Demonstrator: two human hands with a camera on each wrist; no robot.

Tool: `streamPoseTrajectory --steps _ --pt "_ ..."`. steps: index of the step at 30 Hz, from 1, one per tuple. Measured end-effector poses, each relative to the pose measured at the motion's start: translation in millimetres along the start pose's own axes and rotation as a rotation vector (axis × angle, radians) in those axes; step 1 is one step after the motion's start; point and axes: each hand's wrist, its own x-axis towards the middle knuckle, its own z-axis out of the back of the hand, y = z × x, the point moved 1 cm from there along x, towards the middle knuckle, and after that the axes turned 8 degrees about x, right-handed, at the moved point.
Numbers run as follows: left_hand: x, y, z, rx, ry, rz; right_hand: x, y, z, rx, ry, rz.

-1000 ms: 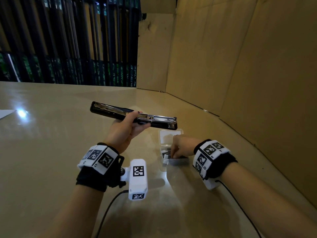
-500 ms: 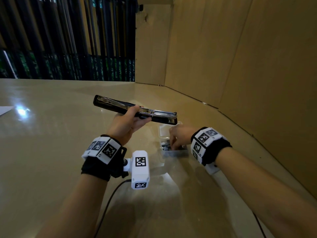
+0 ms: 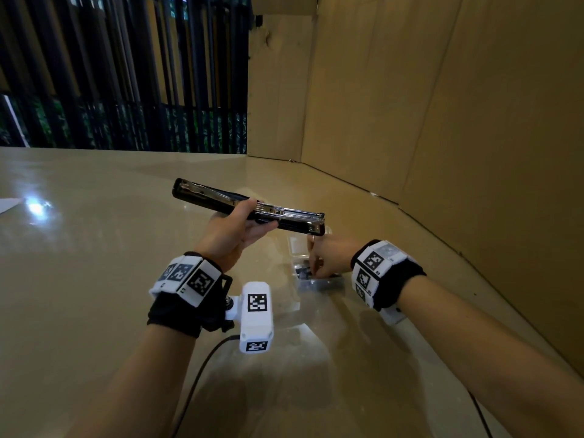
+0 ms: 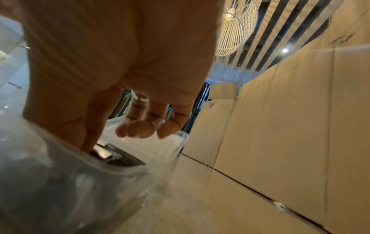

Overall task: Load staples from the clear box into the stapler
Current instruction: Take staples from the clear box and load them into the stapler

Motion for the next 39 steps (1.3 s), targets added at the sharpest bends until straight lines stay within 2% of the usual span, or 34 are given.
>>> streamPoseTrajectory --steps 9,16,24,31,35,39 --pt "1 2 -1 -0.008 0.016 0.016 -5 0 -2 0.131 0.009 0.136" --pt "0 1 0 -0.002 -0.011 0.025 -8 3 3 0.054 0.07 0.106" --pt "0 2 0 -0.037 -0.038 0.026 -3 3 3 0.148 0.004 0.077" --pt "-1 0 0 -0.021 -0.037 0.014 -2 2 3 0.129 -0.026 0.104" --pt "-1 -1 1 -0.019 -0.044 0.012 -6 -6 5 0.262 -0.058 0.098" --pt "0 0 2 -0.012 -0.043 0.016 -14 -14 8 0.507 -0.129 0.06"
